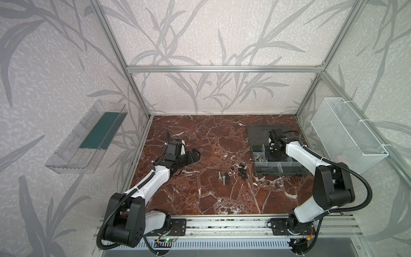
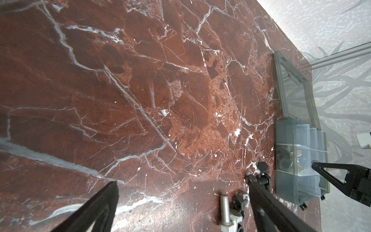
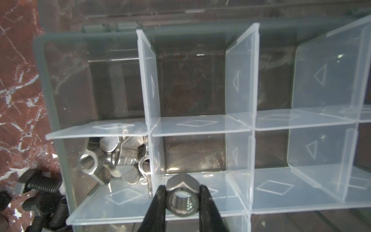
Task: Sort the screws and nuts into containers
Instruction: Place the nut into the container.
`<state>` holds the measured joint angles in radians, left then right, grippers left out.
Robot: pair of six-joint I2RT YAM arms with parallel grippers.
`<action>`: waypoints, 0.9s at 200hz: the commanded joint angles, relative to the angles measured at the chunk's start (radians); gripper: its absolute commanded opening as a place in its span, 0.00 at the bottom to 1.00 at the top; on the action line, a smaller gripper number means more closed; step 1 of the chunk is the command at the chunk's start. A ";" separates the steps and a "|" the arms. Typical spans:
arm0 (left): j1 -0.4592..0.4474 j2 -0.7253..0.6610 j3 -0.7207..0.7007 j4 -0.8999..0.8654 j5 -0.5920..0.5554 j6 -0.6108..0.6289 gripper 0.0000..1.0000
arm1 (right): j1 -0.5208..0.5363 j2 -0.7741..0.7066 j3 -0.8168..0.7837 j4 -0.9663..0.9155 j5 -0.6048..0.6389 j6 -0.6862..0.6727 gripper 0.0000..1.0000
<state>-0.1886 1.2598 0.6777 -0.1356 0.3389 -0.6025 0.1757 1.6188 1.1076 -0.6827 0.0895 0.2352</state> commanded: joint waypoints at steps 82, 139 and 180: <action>0.006 -0.007 0.018 -0.014 -0.003 0.007 0.99 | -0.008 0.015 0.058 -0.037 0.024 -0.023 0.37; 0.005 -0.010 0.019 -0.014 0.002 0.003 0.99 | -0.008 -0.118 0.055 -0.061 -0.019 -0.056 0.55; 0.005 -0.013 0.018 -0.015 -0.002 0.002 0.99 | 0.000 -0.258 0.001 -0.012 -0.260 -0.097 0.62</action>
<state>-0.1886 1.2579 0.6781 -0.1429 0.3389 -0.6022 0.1703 1.4479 1.1355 -0.7101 -0.0109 0.1688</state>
